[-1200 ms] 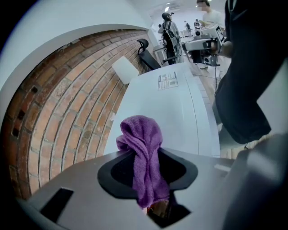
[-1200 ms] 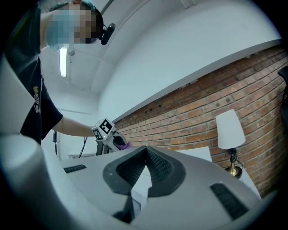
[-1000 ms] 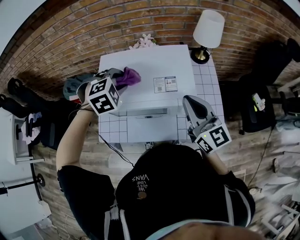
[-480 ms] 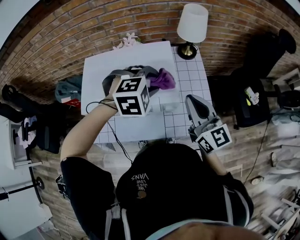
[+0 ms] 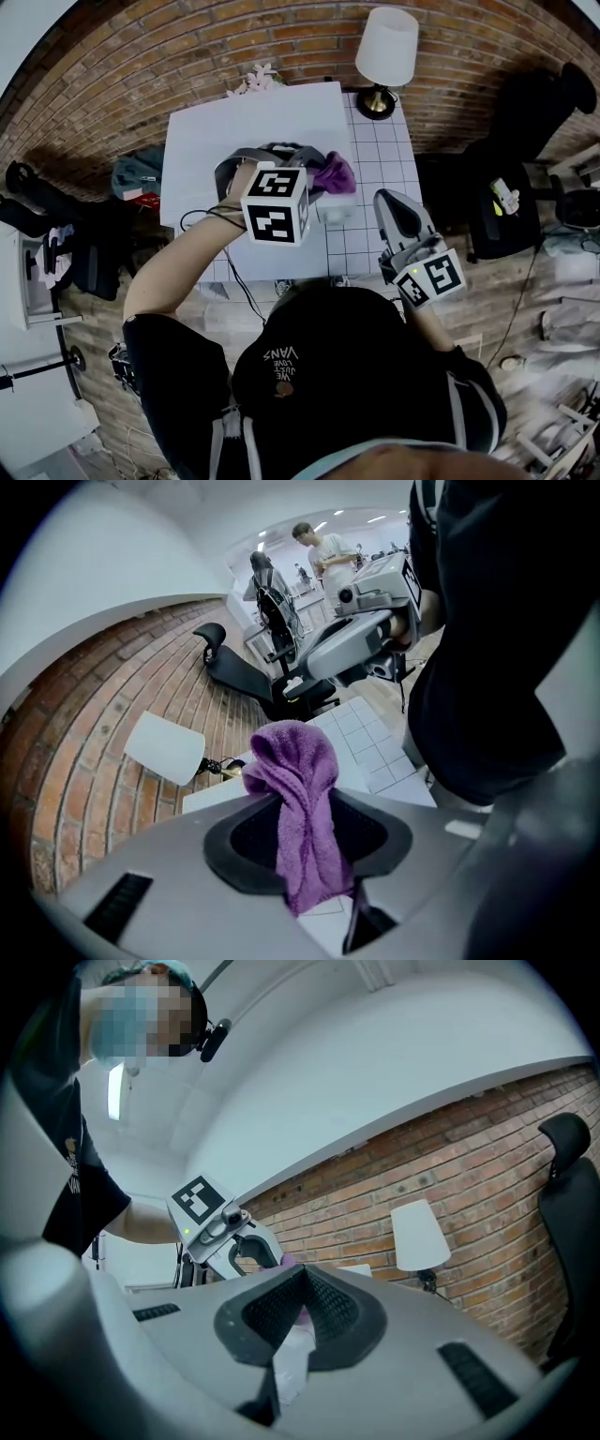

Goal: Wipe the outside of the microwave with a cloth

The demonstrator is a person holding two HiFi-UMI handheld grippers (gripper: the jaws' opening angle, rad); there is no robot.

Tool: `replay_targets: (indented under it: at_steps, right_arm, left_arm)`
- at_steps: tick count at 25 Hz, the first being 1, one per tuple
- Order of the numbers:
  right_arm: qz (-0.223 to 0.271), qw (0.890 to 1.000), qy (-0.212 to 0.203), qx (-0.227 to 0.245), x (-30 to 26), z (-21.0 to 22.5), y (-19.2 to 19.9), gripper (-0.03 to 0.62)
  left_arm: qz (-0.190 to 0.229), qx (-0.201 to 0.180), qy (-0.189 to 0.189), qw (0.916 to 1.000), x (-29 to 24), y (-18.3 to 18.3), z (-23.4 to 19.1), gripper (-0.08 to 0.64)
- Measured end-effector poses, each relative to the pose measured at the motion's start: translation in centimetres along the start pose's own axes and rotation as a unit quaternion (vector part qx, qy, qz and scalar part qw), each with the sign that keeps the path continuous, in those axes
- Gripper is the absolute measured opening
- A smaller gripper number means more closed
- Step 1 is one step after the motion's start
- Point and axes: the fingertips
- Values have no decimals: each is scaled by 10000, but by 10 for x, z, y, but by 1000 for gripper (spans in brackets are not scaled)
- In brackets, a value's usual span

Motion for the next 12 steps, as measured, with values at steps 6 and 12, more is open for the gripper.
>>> replay_targets:
  at_steps: [6, 12]
  right_arm:
    - [-62, 9996, -256, 19, -18, -18, 3, -2]
    - [-199, 9984, -528, 66, -37, -43, 11, -3]
  left_arm:
    - [-260, 281, -52, 9993, 19, 39, 15, 143]
    - [-588, 739, -183, 9954, 48, 99, 35, 143]
Point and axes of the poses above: the fingertips, and each gripper's own axes: x backward along the fingers, z to its right, y out of its underside, and after that the axes turned 6 degrees about -x, right-handed
